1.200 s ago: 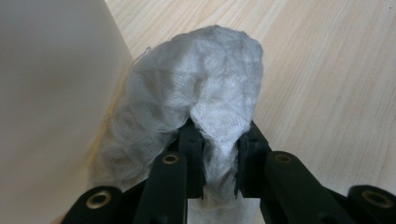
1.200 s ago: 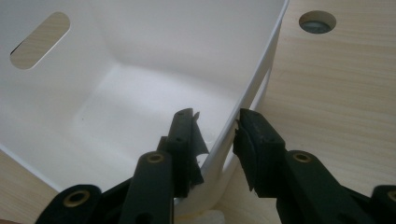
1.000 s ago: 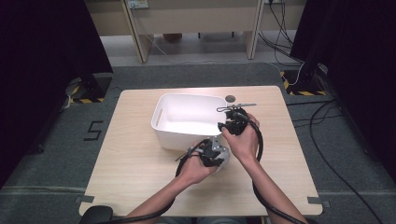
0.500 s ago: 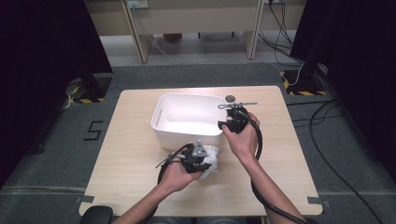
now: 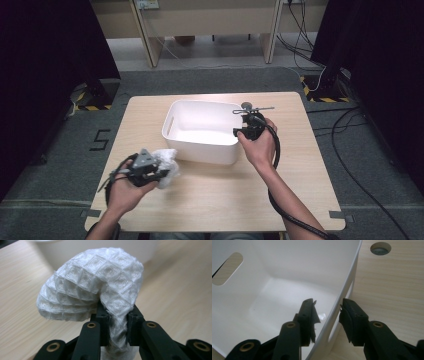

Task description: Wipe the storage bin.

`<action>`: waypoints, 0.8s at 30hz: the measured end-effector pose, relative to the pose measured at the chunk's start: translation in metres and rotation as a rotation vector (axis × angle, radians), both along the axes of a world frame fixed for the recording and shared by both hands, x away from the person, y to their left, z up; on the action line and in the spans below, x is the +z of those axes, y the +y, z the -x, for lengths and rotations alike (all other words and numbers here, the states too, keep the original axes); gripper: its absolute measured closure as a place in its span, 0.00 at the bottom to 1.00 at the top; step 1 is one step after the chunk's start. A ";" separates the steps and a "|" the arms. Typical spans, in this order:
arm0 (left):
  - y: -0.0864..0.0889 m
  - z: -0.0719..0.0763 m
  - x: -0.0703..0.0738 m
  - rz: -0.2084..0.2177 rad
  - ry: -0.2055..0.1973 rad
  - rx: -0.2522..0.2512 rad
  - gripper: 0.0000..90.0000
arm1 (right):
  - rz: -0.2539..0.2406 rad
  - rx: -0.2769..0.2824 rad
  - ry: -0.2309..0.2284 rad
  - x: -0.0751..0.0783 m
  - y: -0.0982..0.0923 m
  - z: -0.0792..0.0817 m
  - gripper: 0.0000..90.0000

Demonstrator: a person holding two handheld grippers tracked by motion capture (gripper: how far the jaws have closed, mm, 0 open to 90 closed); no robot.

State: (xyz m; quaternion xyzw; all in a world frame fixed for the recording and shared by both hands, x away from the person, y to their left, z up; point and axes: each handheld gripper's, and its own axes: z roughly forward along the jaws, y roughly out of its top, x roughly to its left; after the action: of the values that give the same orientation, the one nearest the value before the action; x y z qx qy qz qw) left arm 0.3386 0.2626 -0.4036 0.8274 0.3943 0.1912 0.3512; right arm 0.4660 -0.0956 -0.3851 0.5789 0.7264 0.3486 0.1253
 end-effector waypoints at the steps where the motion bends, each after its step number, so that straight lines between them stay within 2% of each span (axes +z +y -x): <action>1: 0.009 -0.002 0.001 0.002 -0.005 0.028 0.85 | -0.001 0.002 0.006 0.000 0.000 -0.001 0.72; 4: 0.030 -0.009 0.003 -0.010 -0.011 0.097 0.85 | 0.010 0.004 0.011 0.000 0.000 -0.003 0.75; 6: 0.037 -0.014 0.003 -0.013 -0.015 0.122 0.85 | 0.002 -0.003 0.022 -0.001 0.000 -0.004 0.76; 11: 0.043 -0.032 0.004 -0.017 -0.013 0.151 0.85 | 0.013 -0.002 0.037 0.001 0.000 -0.006 0.78; 18: 0.041 -0.053 0.013 -0.017 -0.041 0.164 0.84 | 0.091 0.078 0.012 0.005 -0.011 -0.008 0.88; 20: 0.040 -0.060 0.015 -0.022 -0.046 0.164 0.84 | 0.069 0.100 0.010 0.005 -0.017 -0.009 0.90; 24: 0.036 -0.076 0.014 -0.031 -0.042 0.157 0.84 | -0.004 0.129 -0.014 0.016 -0.026 0.000 0.78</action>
State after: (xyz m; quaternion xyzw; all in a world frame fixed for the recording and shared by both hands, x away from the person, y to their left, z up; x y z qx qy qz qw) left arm 0.4144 0.2987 -0.3897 0.7953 0.4472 0.2417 0.3303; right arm 0.4664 -0.1219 -0.3688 0.5285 0.7607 0.3614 0.1064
